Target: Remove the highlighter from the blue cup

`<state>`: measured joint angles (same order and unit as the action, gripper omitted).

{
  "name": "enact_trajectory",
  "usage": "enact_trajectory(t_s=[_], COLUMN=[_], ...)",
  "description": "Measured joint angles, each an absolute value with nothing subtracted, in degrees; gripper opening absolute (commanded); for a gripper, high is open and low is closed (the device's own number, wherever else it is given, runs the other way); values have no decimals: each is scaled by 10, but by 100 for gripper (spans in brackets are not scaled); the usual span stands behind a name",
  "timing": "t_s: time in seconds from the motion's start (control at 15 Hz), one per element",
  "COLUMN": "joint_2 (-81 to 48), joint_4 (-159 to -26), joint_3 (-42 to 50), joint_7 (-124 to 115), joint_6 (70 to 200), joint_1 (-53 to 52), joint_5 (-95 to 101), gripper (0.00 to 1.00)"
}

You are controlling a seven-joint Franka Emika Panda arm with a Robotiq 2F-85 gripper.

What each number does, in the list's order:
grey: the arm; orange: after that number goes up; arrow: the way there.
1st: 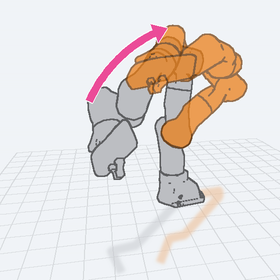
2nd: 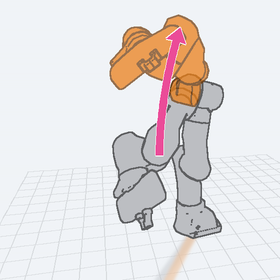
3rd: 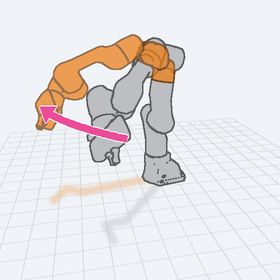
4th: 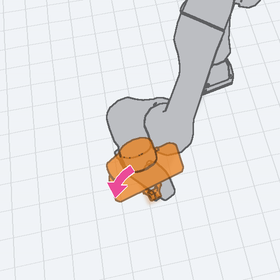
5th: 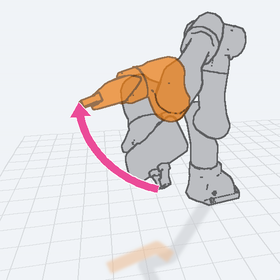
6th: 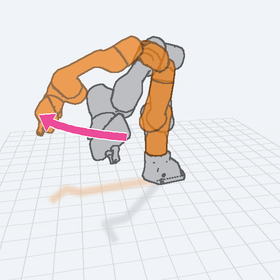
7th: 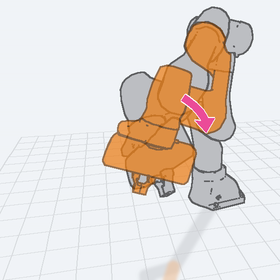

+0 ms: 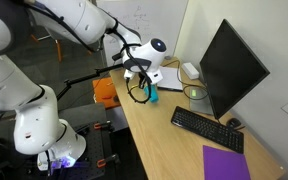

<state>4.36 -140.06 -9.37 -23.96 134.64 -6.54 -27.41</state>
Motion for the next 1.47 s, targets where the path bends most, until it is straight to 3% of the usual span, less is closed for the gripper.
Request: enact_trajectory(t_s=[0.67, 1.2, 1.27, 1.33, 1.47], joint_2=[-151, -227, -234, -241, -251], joint_4=[-1332, -1284, -1280, -1276, -1269], joint_3=[-93, -72, -70, -67, -64], joint_7=[-310, -348, -354, -356, -358], joint_6=[1412, 1434, 1427, 1422, 1416], joint_1=[-90, -102, -102, -102, -102], joint_5=[-279, -270, -270, -271, -274], gripper=[5, 5, 14, 46, 52])
